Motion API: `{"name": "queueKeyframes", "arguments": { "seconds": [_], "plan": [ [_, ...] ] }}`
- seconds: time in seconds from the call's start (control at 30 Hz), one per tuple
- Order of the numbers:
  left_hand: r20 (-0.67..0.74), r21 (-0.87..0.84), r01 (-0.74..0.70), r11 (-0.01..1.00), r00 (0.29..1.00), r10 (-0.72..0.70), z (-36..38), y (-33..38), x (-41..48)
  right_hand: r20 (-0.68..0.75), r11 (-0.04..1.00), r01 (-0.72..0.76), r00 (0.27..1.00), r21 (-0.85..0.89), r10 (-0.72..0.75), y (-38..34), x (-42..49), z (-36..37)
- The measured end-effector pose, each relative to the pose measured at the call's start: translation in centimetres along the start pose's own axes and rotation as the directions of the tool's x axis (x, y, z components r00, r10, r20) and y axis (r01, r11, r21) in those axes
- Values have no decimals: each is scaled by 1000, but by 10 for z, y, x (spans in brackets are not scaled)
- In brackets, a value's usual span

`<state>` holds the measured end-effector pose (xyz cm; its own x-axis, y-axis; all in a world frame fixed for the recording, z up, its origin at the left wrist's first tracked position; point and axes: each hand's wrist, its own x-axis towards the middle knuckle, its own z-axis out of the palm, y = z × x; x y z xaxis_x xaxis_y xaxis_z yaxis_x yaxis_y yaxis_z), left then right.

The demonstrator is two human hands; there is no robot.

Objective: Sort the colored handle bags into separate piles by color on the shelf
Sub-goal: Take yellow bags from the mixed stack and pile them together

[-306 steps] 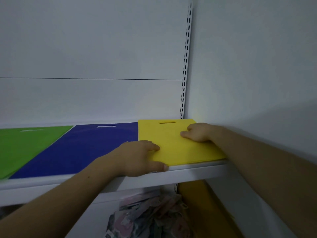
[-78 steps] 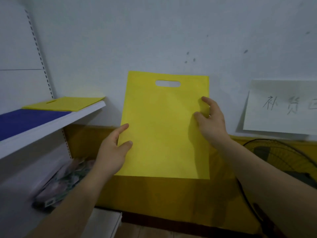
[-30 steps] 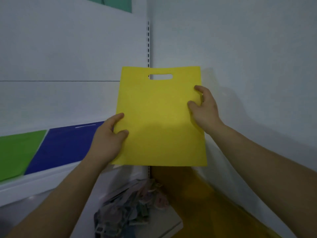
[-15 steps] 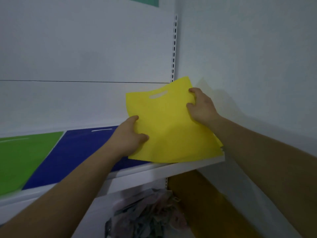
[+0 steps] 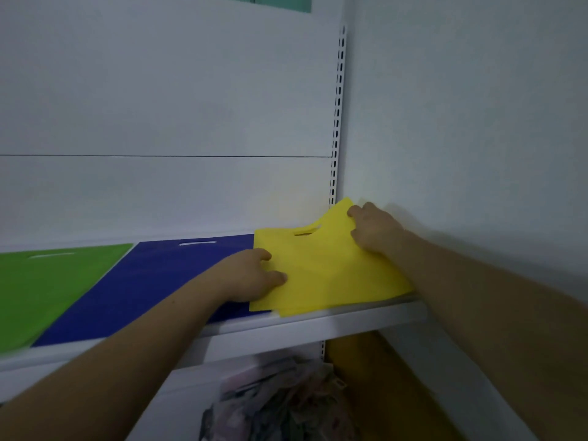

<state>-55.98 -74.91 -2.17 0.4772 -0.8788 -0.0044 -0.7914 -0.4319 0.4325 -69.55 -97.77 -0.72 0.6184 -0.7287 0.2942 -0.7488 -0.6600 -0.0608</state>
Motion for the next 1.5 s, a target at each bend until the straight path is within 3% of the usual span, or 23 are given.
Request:
{"name": "queueKeyframes", "arguments": {
  "seconds": [0.2, 0.37, 0.57, 0.93, 1.3, 1.5],
  "plan": [
    [11, 78, 40, 996, 999, -41, 7, 2, 0, 205, 998, 17, 979, -59, -5, 1, 2, 10],
    [56, 83, 45, 996, 997, -50, 10, 3, -3, 259, 989, 36, 966, -140, 1, 2, 2, 11],
    [34, 153, -5, 988, 999, 0, 12, 11, -16, 374, 998, 44, 927, -53, -21, -2, -4, 11],
    [93, 209, -200, 957, 978, 184, 21, 24, -37, 374, 999, 41, 927, -26, -29, 4, -7, 12],
    [83, 272, -222, 936, 975, 207, 27, 22, -37, 380, 999, 47, 924, -26, -34, 5, -13, 9],
    [65, 190, -166, 968, 986, 156, 22, 29, -41, 347, 998, 64, 936, -22, -53, 4, -8, 4]
  ]
}}
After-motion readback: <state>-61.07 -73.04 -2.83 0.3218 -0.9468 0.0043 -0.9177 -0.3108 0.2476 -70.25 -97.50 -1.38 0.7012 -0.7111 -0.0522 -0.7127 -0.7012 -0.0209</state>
